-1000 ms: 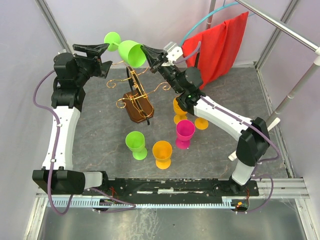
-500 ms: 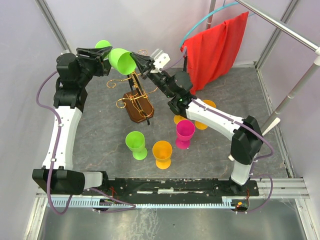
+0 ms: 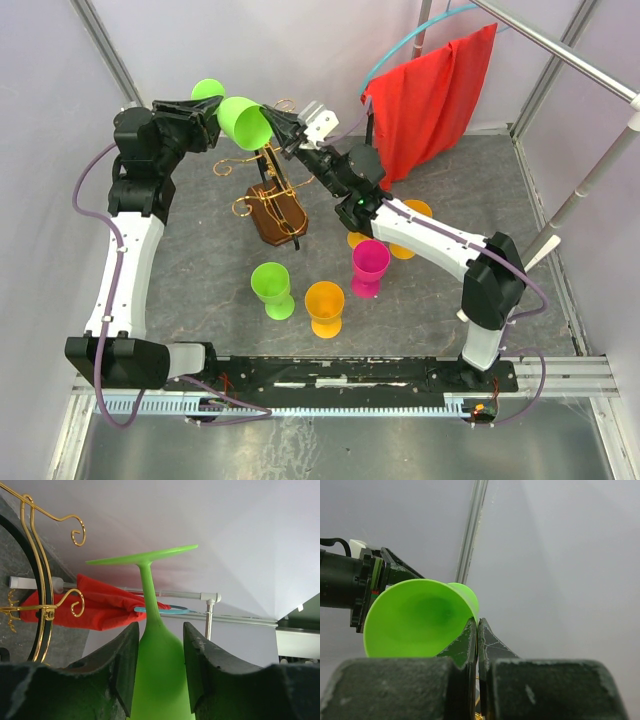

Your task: Place the wine glass upside down on the wine glass rack

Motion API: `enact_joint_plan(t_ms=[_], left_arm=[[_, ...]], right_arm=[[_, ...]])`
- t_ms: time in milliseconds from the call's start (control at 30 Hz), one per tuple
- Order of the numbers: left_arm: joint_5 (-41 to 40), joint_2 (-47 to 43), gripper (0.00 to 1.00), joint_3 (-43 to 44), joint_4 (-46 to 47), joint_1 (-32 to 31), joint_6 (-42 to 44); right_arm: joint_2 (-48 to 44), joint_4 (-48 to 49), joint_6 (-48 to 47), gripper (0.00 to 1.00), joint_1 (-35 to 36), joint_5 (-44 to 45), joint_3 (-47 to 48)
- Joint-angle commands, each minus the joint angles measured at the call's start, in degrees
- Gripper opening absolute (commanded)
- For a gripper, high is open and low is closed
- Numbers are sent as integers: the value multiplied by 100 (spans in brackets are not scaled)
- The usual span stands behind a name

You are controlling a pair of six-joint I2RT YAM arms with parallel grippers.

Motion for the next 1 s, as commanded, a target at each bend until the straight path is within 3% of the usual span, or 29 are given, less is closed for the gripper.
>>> enact_joint_plan(t_ms=[0, 467, 767, 967], left_arm=[[263, 21, 49, 27, 366, -74, -181], [193, 31, 51, -82, 423, -87, -230], [191, 16, 38, -118, 548, -93, -232], [197, 22, 37, -109, 555, -94, -166]], right_arm=[[-244, 356, -3, 1, 125, -191, -49], [-405, 443, -76, 1, 200, -291, -313], [-404, 273, -373, 1, 308, -128, -313], [-311, -135, -885, 1, 481, 158, -91]])
